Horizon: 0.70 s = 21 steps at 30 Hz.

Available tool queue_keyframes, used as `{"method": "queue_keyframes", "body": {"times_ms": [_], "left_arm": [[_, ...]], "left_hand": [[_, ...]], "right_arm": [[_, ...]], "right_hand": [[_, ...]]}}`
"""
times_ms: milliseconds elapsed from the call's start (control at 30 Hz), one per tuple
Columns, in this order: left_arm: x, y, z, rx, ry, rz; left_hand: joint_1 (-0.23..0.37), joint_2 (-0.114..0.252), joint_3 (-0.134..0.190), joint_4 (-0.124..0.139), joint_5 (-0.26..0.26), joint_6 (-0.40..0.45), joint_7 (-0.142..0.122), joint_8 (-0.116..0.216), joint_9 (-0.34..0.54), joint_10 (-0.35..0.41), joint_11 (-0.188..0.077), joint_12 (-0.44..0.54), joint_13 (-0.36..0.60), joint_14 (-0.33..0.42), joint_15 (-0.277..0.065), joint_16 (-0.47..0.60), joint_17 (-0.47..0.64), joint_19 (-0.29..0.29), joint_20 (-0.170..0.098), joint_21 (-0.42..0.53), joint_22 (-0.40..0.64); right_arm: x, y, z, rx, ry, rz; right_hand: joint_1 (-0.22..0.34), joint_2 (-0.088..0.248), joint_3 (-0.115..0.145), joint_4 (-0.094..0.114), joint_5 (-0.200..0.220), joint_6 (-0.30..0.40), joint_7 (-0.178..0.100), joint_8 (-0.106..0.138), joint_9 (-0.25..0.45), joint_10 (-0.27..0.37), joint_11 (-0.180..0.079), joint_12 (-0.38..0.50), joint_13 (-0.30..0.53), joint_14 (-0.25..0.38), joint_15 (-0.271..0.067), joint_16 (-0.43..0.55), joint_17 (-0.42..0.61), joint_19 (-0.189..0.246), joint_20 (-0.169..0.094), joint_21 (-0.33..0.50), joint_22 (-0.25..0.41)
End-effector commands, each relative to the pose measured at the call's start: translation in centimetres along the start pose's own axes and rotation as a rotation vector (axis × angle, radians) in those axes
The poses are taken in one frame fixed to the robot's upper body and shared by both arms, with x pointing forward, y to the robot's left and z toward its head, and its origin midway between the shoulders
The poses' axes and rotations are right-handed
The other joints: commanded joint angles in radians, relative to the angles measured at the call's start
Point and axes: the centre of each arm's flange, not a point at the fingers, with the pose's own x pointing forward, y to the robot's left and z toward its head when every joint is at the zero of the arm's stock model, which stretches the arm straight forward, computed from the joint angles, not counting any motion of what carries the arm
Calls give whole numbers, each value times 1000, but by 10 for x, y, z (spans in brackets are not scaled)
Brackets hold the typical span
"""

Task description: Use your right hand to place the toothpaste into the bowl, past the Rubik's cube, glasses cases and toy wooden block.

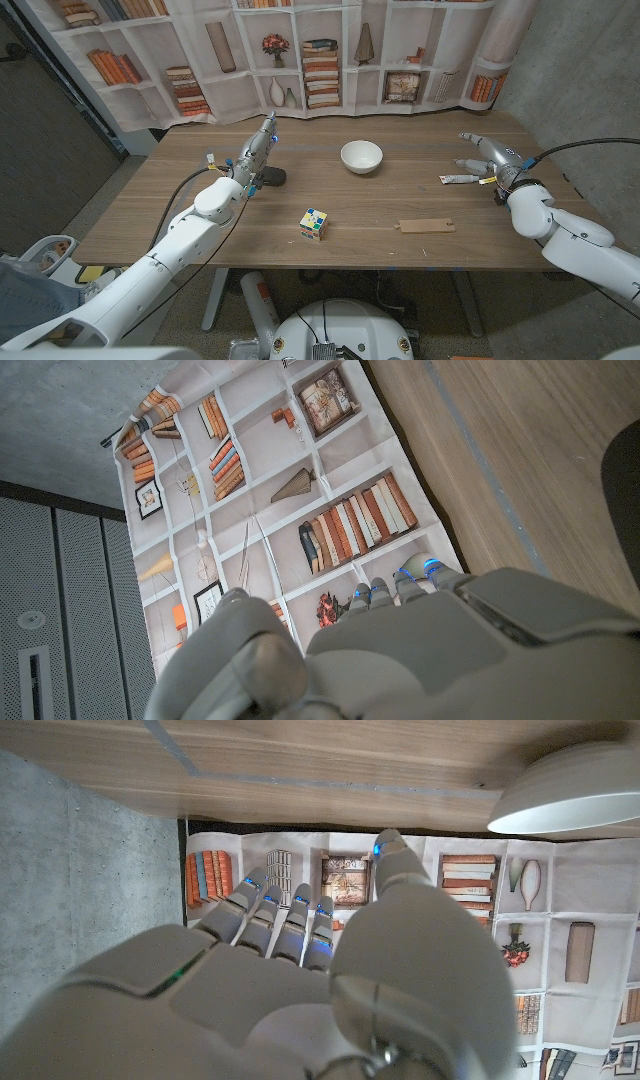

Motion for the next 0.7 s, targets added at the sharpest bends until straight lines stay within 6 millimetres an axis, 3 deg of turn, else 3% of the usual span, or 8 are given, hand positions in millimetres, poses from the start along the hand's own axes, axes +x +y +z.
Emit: {"method": "queue_keyframes", "body": {"times_ms": [33, 200, 700], "left_arm": [[-2, -2, -1, -2, 4, 4], [-5, -3, -1, 0, 2, 4], [-9, -2, 3, 2, -10, 11]], "left_hand": [[13, 5, -8, 3, 8, -2, -6, 0, 3, -12, -3, -3, 1, -51, -7, -1, 3, -166, 6, 0, 4], [13, 5, -9, 3, 8, -1, -6, 0, 3, -12, -3, -4, 1, -51, -8, -1, 3, -166, 7, 0, 4], [15, 8, -13, 3, 8, 6, -11, 2, 3, -8, -15, -2, 1, -48, -14, 0, 3, -166, 5, 0, 4]], "right_arm": [[3, 5, -1, -59, 25, 44], [4, 6, -3, -72, 45, 59], [2, 4, -1, -148, 83, 94]], "right_hand": [[25, 2, 14, 0, 6, 3, -8, 4, 2, -10, -3, -4, 5, -4, -55, 0, 3, 0, -36, -3, 2], [40, 2, 17, 1, 8, -10, 2, 0, 3, -13, -5, -4, 5, -7, -56, 1, 3, 0, -37, -5, 3], [61, 1, 23, 7, 11, -1, -12, 4, 3, -1, -6, 3, 5, -15, -51, 3, 3, -2, -34, -9, 4]]}}
